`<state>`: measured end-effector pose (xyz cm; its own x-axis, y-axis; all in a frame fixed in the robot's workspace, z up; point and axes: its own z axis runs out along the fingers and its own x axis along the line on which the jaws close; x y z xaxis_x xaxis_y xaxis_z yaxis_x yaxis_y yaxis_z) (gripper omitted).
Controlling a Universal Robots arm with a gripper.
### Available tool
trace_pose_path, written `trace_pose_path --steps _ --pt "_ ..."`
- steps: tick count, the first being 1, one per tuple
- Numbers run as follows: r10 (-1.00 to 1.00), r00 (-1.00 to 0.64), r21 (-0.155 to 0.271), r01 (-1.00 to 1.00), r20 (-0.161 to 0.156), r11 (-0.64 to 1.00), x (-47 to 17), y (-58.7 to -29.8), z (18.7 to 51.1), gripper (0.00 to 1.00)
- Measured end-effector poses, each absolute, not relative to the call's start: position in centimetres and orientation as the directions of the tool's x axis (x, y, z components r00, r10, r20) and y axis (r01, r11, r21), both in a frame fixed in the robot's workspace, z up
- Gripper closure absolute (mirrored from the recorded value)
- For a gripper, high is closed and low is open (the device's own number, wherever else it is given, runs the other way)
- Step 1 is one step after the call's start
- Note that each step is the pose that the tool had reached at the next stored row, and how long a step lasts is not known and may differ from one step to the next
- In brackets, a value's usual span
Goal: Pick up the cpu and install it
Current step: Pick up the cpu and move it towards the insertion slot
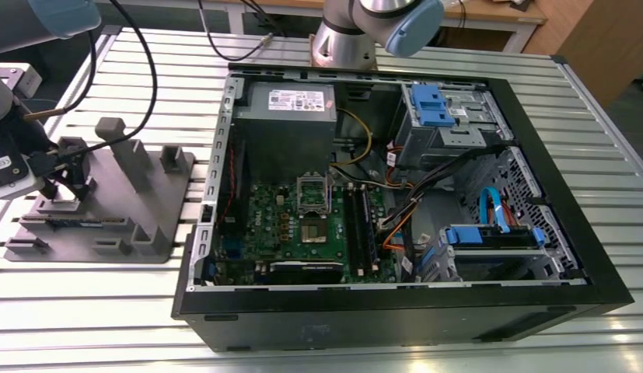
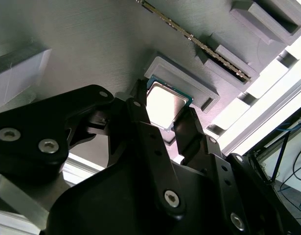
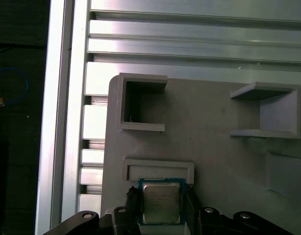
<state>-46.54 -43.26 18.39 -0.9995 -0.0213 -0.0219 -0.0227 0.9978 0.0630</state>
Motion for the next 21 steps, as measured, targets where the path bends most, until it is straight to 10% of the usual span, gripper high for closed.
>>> trace_pose_path --steps 21 --pt "-0.021 -1.000 0.063 -0.023 -0.022 0.998 -46.53 -43.26 18.81 0.53"
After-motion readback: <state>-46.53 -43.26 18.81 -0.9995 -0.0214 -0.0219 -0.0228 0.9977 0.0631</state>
